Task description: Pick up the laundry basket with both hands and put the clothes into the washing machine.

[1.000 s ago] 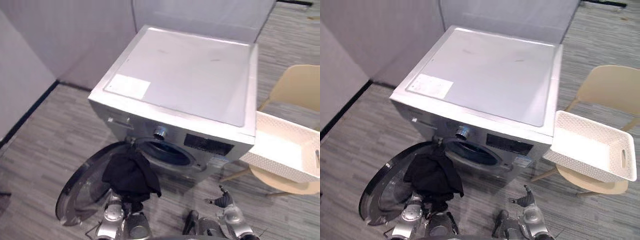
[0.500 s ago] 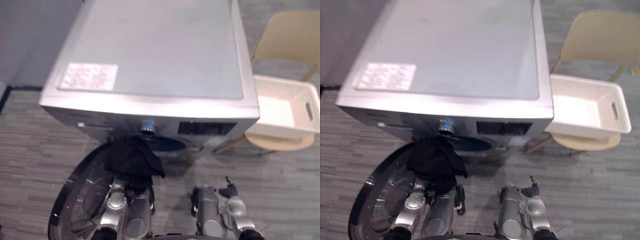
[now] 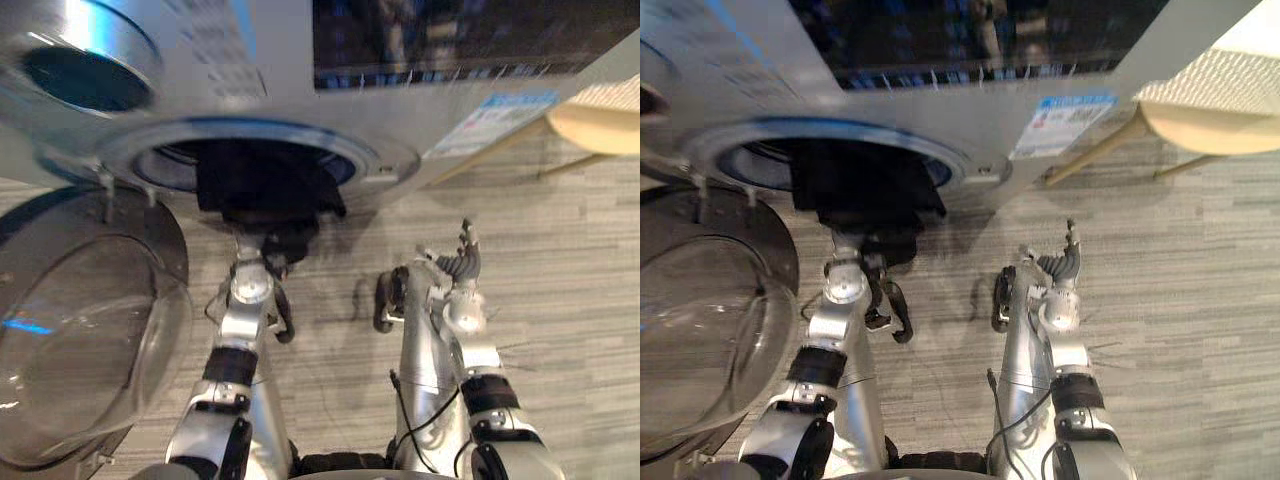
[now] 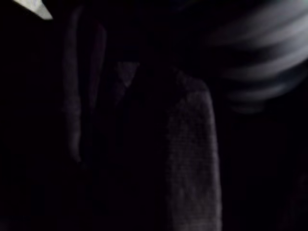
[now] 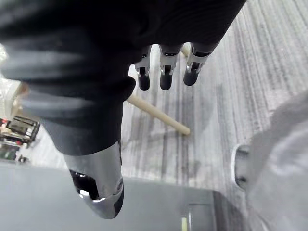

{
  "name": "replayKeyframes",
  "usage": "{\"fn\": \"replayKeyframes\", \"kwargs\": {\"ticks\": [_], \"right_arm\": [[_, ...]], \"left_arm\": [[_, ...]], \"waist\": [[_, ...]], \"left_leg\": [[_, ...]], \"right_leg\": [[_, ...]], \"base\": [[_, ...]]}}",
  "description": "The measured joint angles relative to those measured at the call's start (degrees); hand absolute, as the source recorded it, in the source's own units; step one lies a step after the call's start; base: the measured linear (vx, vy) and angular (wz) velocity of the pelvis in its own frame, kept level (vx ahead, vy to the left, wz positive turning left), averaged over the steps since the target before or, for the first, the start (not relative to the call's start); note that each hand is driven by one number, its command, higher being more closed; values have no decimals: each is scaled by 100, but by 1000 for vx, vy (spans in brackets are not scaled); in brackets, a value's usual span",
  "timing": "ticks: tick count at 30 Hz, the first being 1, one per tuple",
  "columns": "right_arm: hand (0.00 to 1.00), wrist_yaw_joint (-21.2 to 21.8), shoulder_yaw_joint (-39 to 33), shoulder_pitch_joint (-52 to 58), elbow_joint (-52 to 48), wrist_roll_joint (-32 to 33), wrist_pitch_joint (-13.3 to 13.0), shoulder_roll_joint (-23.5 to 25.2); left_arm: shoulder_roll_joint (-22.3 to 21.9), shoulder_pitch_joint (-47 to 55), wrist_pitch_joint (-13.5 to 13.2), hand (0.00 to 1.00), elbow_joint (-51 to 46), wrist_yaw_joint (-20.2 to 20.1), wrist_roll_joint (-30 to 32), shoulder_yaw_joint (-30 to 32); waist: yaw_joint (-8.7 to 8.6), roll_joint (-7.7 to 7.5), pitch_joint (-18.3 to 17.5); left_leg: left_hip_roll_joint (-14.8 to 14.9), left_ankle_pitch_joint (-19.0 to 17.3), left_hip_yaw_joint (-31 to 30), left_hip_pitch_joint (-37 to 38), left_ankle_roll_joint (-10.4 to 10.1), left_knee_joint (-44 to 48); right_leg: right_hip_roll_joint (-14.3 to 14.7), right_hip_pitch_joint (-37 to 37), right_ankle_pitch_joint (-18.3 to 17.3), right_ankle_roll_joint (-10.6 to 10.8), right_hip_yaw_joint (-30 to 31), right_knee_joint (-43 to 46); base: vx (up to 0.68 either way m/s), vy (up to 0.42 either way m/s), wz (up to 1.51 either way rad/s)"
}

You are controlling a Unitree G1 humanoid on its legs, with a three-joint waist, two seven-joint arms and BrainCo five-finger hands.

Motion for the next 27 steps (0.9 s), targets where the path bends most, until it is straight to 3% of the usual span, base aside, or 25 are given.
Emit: {"fn": "replayKeyframes", "kwargs": {"ticks": [5,10,11,14,21,27], "right_arm": [[0,-9,-42,54,-518,102,-119,28],[0,9,-106,184,-880,131,-338,101],[0,14,-102,207,-927,152,-370,101],[0,85,-104,209,-963,198,-507,103],[0,262,-102,228,-930,307,-533,38],[0,400,-103,250,-917,318,-537,-67]], "left_arm": [[1001,-1582,94,100,-5,366,0,140],[1787,-3293,153,100,44,596,135,-360],[1860,-3493,190,0,93,596,261,-403],[2069,-4281,327,0,600,582,926,-515],[2182,-4420,801,0,1411,276,1368,-430],[1951,-4373,948,0,1829,-59,1602,293]], "waist": [[-151,-75,47],[-170,-175,98],[-175,-196,110],[-230,-209,117],[-242,-211,118],[-144,-214,119]], "left_leg": [[63,8,-65,-507,4,174],[63,32,-164,-817,26,193],[63,33,-163,-843,25,193],[56,33,-260,-974,26,220],[-37,40,-318,-1035,14,261],[-123,85,-375,-1082,-31,262]], "right_leg": [[43,-490,45,-7,-21,139],[67,-735,81,-54,-105,134],[68,-759,81,-54,-108,134],[46,-795,76,-58,-208,129],[-21,-797,3,-40,-232,223],[-53,-795,-6,-48,-260,244]], "base": [[-4,-50,-6],[57,-28,-3],[63,-21,-2],[50,-11,2],[20,-16,8],[19,-7,5]]}}
